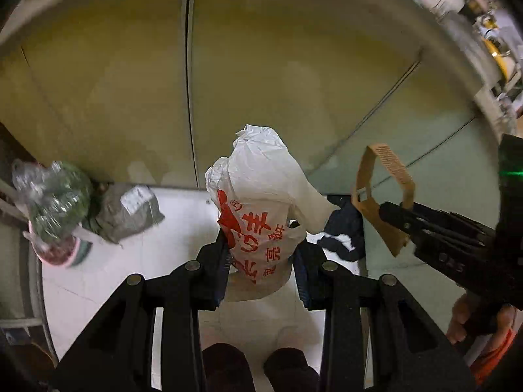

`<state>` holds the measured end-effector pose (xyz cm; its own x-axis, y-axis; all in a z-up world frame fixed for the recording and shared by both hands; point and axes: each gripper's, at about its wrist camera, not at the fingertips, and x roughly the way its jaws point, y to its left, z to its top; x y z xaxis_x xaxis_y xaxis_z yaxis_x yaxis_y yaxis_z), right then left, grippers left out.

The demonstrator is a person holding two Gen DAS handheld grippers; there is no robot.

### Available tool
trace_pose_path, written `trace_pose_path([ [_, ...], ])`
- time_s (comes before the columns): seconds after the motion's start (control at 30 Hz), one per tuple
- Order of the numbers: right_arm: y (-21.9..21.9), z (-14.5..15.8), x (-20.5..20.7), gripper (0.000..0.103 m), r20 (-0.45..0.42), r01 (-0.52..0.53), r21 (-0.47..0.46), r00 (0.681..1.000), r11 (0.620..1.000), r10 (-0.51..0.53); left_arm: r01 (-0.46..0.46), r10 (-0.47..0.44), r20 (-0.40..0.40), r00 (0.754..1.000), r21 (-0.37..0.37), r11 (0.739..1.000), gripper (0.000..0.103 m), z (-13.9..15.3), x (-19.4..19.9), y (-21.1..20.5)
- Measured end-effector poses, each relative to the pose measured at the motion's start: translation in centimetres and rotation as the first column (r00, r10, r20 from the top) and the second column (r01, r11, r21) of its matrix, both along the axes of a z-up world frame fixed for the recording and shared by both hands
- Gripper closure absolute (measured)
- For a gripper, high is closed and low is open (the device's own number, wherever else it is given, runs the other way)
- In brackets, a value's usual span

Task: Collect trash
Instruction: 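Carry bag and box down over the floor bin and open both tools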

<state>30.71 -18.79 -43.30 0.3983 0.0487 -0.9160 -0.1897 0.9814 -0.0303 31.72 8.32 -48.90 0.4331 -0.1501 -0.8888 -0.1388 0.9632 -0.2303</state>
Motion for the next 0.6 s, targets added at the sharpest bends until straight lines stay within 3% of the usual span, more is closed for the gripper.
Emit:
trace_pose_path([
  [0.3, -1.6, -14.6, 4.2, 0.065, -0.11, -0.026, -0.007, 0.994, 1.0, 0.025, -0.024, 0.024, -0.088, 0.996, 0.008, 1.0, 0.069, -11.7, 2.2, 0.4],
  [0.47, -2.3, -18.8, 6.6, 0.063, -0.175, -0.001, 0.044, 0.985, 0.999, 0.009, -0.013, 0.014, -0.119, 0.993, 0.009, 1.0, 0.069, -15.8, 3.9, 0.5],
  [0.6, -3.3, -19.1, 7.4, 0.057, -0.201, 0.046, 0.081, 0.979, 0.996, -0.029, 0.012, -0.012, -0.139, 0.99, 0.001, 1.0, 0.069, -17.8, 5.4, -0.4],
])
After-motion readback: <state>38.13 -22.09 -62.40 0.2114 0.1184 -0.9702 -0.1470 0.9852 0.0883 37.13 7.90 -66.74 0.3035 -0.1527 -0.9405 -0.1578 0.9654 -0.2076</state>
